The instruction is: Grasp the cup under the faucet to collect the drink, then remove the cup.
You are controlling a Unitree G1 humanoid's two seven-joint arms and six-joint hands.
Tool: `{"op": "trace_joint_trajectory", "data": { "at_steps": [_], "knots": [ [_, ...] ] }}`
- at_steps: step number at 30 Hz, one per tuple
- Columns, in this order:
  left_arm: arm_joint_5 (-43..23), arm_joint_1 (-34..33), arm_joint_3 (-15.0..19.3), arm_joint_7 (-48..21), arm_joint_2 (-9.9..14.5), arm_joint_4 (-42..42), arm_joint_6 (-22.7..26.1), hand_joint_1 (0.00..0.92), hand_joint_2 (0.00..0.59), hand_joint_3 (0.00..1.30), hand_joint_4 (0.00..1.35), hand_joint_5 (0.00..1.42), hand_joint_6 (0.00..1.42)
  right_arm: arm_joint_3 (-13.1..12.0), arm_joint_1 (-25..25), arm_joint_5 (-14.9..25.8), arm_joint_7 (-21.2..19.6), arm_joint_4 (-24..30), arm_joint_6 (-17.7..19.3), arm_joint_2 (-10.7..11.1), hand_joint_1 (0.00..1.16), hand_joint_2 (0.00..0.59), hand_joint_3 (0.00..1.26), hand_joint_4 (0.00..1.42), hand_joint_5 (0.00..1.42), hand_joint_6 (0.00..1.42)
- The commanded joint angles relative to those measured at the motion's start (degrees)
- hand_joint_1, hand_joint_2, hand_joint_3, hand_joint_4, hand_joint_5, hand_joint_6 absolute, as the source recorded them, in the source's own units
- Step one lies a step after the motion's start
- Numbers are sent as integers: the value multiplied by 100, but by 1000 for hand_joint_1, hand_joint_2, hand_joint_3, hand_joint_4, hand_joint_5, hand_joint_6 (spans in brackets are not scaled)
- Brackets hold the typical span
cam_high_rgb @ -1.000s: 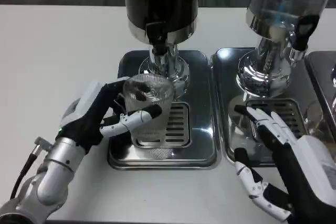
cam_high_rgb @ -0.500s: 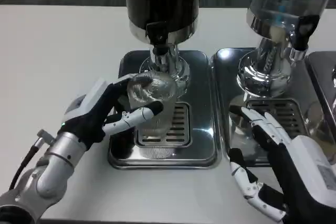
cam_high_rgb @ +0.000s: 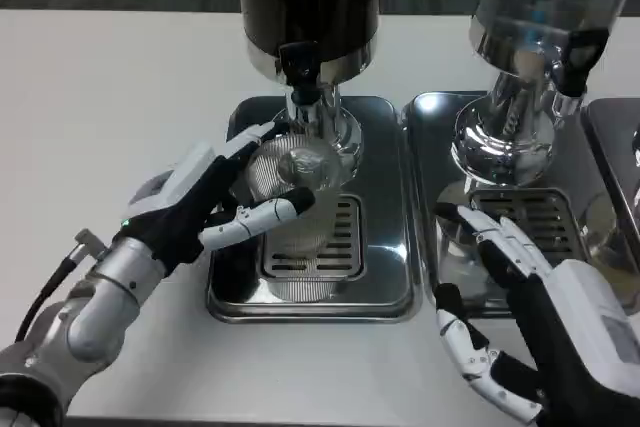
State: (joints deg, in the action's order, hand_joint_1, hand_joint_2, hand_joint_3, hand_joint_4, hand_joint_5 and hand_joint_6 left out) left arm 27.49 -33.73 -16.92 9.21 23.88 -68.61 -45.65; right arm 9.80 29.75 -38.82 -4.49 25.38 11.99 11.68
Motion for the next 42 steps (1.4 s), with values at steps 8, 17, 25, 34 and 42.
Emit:
{"op": "trace_joint_trajectory", "data": {
  "at_steps": [8, 17, 25, 34, 42],
  "knots": [
    [18, 11, -62, -235, -15, -81, 204, 17, 126, 62, 0, 154, 263, 20, -112, 83, 41, -60, -36, 26, 489, 512, 157, 119, 73, 197],
    [-35, 174, 40, -55, 165, 57, -39, 9, 125, 42, 0, 154, 263, 10, -184, 126, 65, -127, -33, 50, 489, 512, 158, 119, 74, 197],
    [-212, 577, 350, 71, 607, 458, -559, 0, 120, 39, 22, 187, 280, 60, -301, 171, 39, -288, -1, 31, 489, 512, 158, 119, 74, 197],
    [-785, 986, 844, -168, 879, 791, -1030, 0, 123, 89, 58, 201, 298, 72, -299, 173, -2, -311, -9, 28, 489, 512, 158, 119, 74, 197],
    [-3728, 1195, 1874, -3179, 733, 1348, -873, 0, 161, 192, 119, 174, 206, 85, -338, 205, -17, -356, -2, 19, 489, 512, 158, 119, 74, 197]
  ]
}}
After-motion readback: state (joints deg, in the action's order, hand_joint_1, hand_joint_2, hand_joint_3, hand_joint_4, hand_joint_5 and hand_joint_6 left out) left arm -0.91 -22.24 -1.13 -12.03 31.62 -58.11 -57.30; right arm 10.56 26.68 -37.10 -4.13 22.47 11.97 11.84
